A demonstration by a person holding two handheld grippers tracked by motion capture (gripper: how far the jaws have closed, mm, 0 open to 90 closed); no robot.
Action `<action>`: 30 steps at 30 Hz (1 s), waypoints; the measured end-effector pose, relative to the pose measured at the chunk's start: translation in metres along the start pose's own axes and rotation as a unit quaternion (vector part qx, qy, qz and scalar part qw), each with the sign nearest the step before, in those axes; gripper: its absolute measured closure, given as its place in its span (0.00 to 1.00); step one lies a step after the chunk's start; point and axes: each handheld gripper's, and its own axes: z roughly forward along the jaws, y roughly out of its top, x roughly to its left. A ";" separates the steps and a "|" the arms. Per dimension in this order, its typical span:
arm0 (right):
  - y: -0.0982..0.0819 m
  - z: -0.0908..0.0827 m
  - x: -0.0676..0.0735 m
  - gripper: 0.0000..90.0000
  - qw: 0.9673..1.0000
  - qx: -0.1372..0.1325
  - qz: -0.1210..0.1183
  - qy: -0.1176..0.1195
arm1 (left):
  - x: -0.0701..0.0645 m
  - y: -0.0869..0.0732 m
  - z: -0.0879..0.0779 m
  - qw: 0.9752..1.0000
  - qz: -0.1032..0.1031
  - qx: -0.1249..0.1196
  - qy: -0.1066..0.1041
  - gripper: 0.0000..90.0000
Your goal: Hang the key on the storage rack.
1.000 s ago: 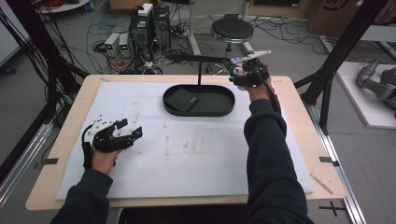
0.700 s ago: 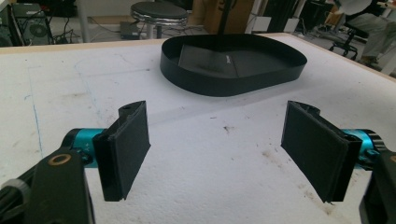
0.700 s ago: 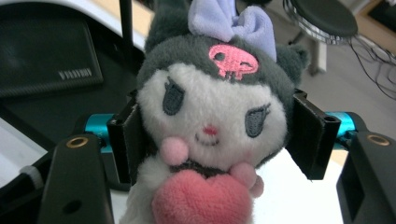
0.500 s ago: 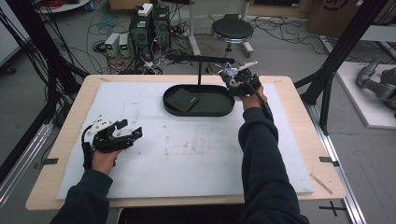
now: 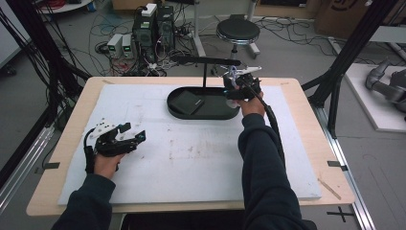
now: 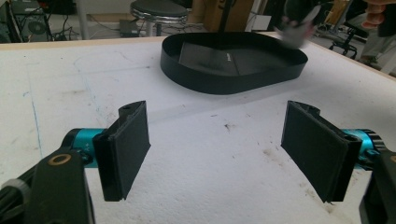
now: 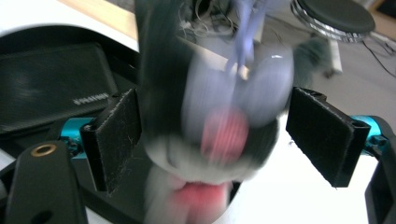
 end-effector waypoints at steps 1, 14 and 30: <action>0.001 -0.004 0.000 0.21 1.000 -0.005 -0.004 0.002 | 0.000 0.000 0.000 1.000 0.000 0.000 0.000 0.26; -0.021 -0.071 0.008 0.25 0.997 -0.049 -0.047 0.046 | 0.003 -0.001 0.003 1.000 -0.010 -0.009 0.001 0.26; -0.105 -0.117 -0.007 0.24 0.997 -0.046 0.010 0.067 | 0.002 0.001 0.003 1.000 -0.004 -0.018 0.009 0.26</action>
